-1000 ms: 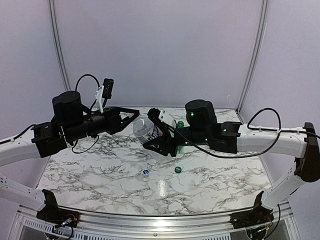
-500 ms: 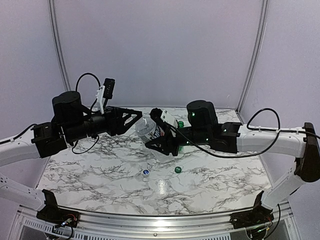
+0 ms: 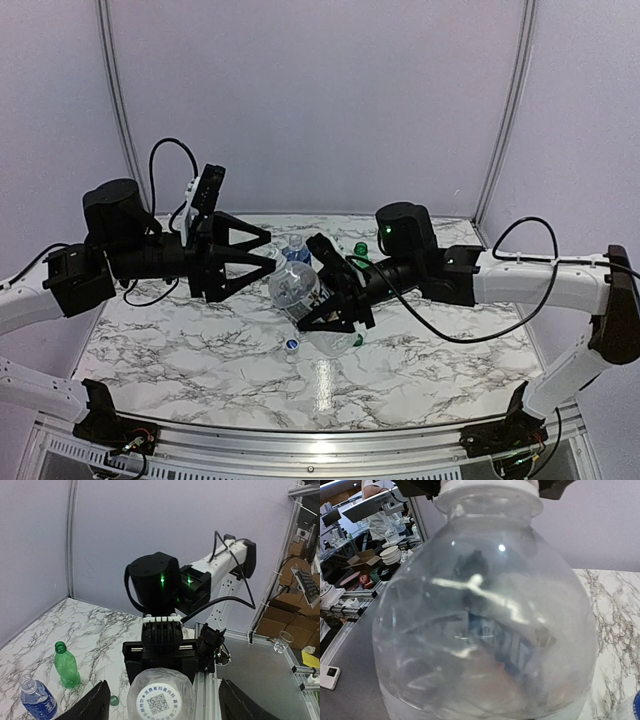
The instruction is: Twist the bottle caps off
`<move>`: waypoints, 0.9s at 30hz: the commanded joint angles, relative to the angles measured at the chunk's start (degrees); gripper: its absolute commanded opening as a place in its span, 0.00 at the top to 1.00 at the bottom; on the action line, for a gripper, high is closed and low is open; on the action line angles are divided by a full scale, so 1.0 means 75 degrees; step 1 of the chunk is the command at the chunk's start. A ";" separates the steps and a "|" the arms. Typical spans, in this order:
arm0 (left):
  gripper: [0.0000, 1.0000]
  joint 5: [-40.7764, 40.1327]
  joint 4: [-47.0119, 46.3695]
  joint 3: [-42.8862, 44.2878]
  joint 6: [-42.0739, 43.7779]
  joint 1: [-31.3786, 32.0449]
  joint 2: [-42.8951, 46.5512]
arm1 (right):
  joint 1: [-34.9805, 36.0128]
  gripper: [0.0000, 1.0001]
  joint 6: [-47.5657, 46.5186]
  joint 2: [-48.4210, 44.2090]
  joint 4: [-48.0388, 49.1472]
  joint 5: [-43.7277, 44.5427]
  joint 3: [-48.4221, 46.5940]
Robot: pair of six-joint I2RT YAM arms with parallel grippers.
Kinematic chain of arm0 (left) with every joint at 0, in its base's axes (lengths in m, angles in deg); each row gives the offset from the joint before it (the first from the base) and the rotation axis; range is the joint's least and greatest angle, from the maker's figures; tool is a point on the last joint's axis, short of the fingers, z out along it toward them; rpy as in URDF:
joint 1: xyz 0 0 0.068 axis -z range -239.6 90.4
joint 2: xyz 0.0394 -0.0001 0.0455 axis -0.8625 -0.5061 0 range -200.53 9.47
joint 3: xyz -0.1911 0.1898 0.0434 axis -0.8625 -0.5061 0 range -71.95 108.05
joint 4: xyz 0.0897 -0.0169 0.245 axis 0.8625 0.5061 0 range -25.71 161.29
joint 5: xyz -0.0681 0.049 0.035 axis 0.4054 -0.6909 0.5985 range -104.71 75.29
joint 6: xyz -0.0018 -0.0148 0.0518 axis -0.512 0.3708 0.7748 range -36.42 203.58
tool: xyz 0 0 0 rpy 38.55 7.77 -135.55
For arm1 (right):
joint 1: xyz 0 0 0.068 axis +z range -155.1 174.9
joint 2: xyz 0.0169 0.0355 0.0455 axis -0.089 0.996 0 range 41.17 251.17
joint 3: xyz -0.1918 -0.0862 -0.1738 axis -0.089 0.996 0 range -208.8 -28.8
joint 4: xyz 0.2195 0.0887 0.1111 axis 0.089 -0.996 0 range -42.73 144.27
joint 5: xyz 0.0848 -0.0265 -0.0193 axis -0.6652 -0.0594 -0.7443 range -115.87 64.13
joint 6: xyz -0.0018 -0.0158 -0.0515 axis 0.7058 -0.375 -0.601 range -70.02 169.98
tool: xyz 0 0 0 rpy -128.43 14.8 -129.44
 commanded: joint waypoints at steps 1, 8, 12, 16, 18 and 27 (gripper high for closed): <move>0.27 0.1193 0.0118 0.0343 0.0662 -0.0048 -0.0068 | -0.0048 0.75 0.0027 0.0240 0.0160 -0.1381 -0.0305; 0.41 0.1643 0.0091 0.0575 0.0650 -0.0048 -0.0434 | -0.0049 0.74 0.0117 0.0345 0.0253 -0.1639 -0.0356; 0.44 0.1668 0.0094 0.0583 0.0666 -0.0048 -0.0516 | -0.0049 0.75 0.0170 0.0314 0.0291 -0.1680 -0.0356; 0.48 0.1708 0.0059 0.0537 0.0651 -0.0048 -0.0546 | -0.0059 0.75 0.0207 0.0299 0.0356 -0.1732 -0.0356; 0.51 0.1733 0.0066 0.0514 0.0639 -0.0048 -0.0554 | -0.0048 0.75 0.0219 0.0287 0.0375 -0.1733 -0.0356; 0.59 0.1812 -0.0034 0.0335 0.0540 -0.0048 -0.0582 | -0.0069 0.75 0.0326 0.0231 0.0545 -0.1718 -0.0287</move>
